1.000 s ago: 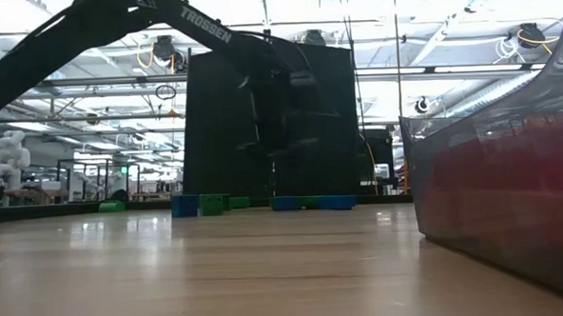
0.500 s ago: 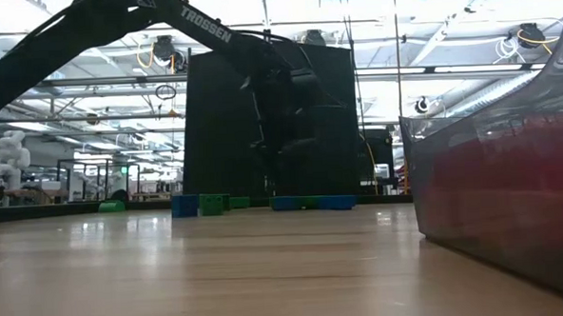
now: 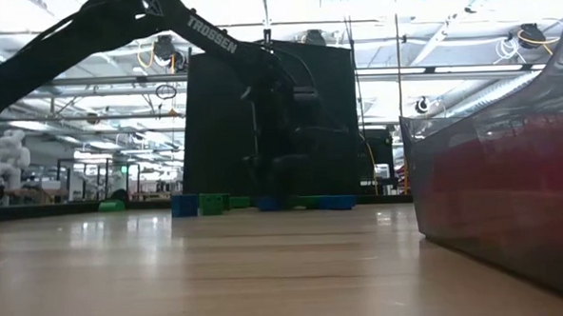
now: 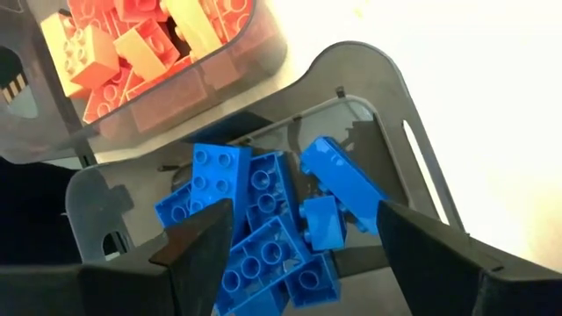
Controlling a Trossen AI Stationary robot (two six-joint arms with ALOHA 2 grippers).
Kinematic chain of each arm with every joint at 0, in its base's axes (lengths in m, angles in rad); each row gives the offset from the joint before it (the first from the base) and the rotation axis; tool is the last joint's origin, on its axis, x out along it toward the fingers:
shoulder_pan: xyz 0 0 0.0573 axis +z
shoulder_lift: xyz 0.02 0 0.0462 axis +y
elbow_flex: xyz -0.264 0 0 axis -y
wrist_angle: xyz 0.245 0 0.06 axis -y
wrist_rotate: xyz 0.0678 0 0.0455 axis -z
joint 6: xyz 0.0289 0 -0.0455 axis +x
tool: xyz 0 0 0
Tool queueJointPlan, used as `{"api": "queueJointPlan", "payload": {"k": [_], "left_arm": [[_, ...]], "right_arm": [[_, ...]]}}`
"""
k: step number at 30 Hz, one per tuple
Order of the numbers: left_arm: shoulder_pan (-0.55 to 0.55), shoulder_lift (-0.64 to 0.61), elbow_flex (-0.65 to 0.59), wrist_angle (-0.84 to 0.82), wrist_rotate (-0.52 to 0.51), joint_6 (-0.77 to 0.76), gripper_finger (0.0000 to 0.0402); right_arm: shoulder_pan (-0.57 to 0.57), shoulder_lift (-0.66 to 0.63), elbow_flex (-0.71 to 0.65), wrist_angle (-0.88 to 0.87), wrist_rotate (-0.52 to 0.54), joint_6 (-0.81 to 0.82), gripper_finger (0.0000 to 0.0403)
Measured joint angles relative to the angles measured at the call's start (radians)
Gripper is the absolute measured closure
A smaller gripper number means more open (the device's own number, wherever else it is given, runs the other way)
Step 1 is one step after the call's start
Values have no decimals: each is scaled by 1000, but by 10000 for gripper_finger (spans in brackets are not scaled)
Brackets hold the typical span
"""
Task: Sort blocks
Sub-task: Put the green game piece into the left black bin
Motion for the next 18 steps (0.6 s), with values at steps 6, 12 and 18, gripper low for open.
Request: {"api": "queueJointPlan", "payload": {"k": [6,12,18], "left_arm": [[-17,-1,2,-157,49,-47,135],[-82,-19,-2,-286,86,-60,135],[-108,-33,11,-216,82,-52,143]], "right_arm": [[0,1,0,6,2,3,127],[0,0,0,1,11,2,127],[-1,0,0,-19,54,-2,127]]}}
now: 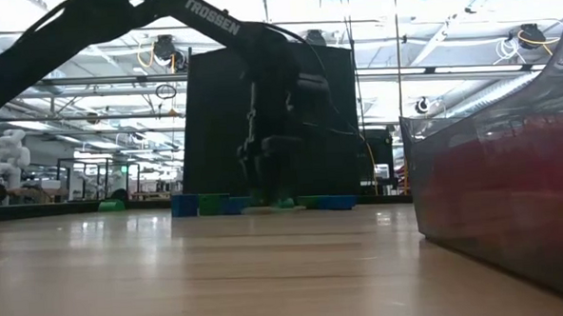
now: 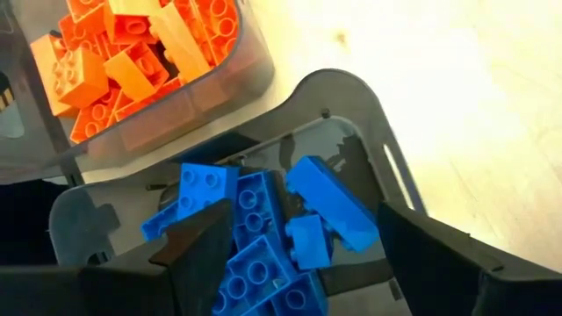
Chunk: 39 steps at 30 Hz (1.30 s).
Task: Sort blocks
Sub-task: Put the green game piece into the left black bin
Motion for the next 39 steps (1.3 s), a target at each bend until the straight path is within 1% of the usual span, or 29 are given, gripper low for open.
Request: {"api": "queueJointPlan", "payload": {"k": [2,4,11,12,15,18,21,23,26,29,34,39], "left_arm": [[0,1,-2,21,-1,0,161],[0,1,-5,49,-2,0,189],[-5,1,24,32,-8,1,327],[-8,1,32,26,-8,1,340],[-22,1,75,-32,-8,16,342],[-47,-12,120,-132,-17,20,342],[-99,-74,133,-233,-45,13,342],[-148,-136,134,-304,-64,-31,342],[-241,-230,134,-362,-71,-124,342],[-351,-343,112,-359,-72,-276,342],[-544,-505,21,-371,-80,-649,342],[-776,-625,-124,-370,-81,-1023,342]], "right_arm": [[0,0,0,-5,2,1,127],[0,0,0,-4,1,2,127],[0,0,0,-4,0,26,127],[0,0,0,-4,0,26,127],[0,0,0,-4,0,26,127],[0,0,0,-8,0,21,127],[0,0,0,-19,0,21,127],[0,0,0,-19,0,20,127],[0,0,0,-19,0,20,127],[0,0,0,-22,0,3,127],[0,0,0,-22,0,-9,127],[0,0,0,-18,4,-40,127]]}}
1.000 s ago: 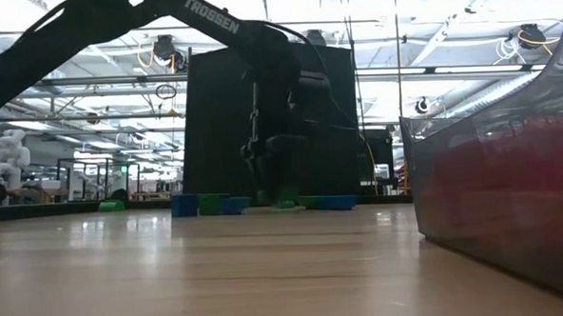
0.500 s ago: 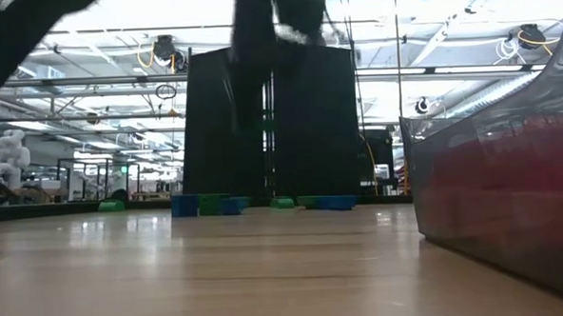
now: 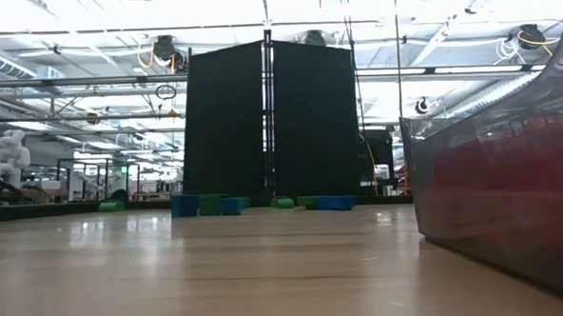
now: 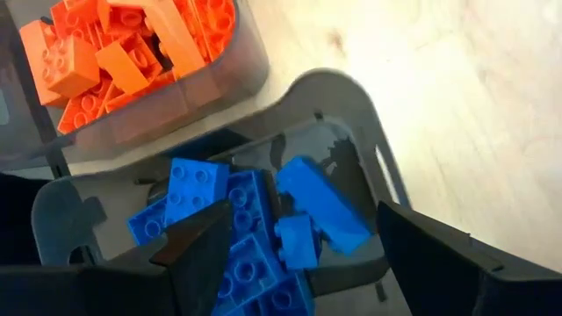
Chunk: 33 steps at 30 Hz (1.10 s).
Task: Sort blocks
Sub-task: Put the green game piece into the left black bin
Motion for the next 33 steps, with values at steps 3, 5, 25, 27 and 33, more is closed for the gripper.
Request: {"api": "queueJointPlan", "payload": {"k": [3,5,25,27,33], "left_arm": [[-139,-32,-98,1,21,-217,342],[-215,-38,-161,14,76,-357,342],[-496,-26,-377,388,198,-818,177],[-496,-26,-377,371,218,-819,130],[-498,-26,-377,278,222,-816,57]], "right_arm": [[-4,0,0,13,42,-21,127],[-17,0,0,27,65,-35,127],[-391,0,0,647,66,-644,127],[-454,0,0,750,67,-712,127],[-620,89,2,1159,37,-831,127]]}}
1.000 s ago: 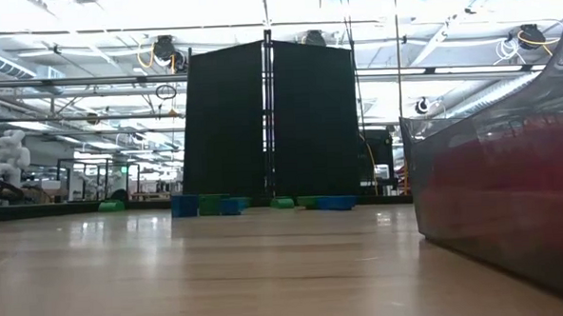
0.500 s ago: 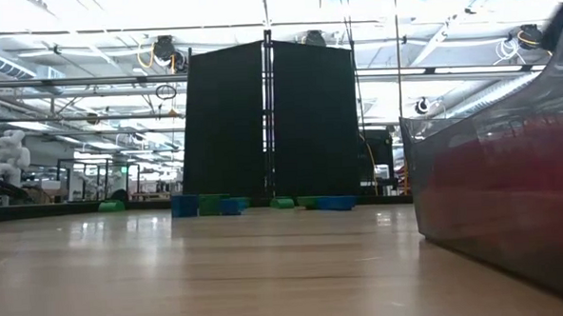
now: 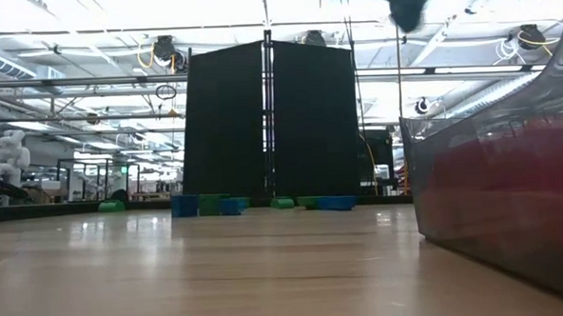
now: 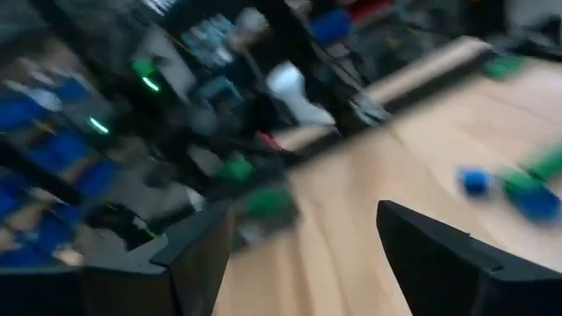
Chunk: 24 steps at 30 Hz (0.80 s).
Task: Sort blocks
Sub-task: Put the green game piece into the left black bin
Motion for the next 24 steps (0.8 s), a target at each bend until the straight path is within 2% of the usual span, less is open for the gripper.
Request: {"api": "queueJointPlan", "payload": {"k": [3,9,15,20,24], "left_arm": [[0,0,0,-13,-45,32,53],[1,0,0,95,-181,108,51],[1,0,0,104,-230,138,51],[0,0,0,101,-255,167,50],[-1,0,0,99,-295,167,50]], "right_arm": [[-57,132,60,139,-143,-17,135],[-109,487,345,119,-529,-85,162],[-141,772,672,114,-817,-151,184],[-160,922,860,123,-946,-154,208],[-167,1021,965,123,-987,-151,261]]}}
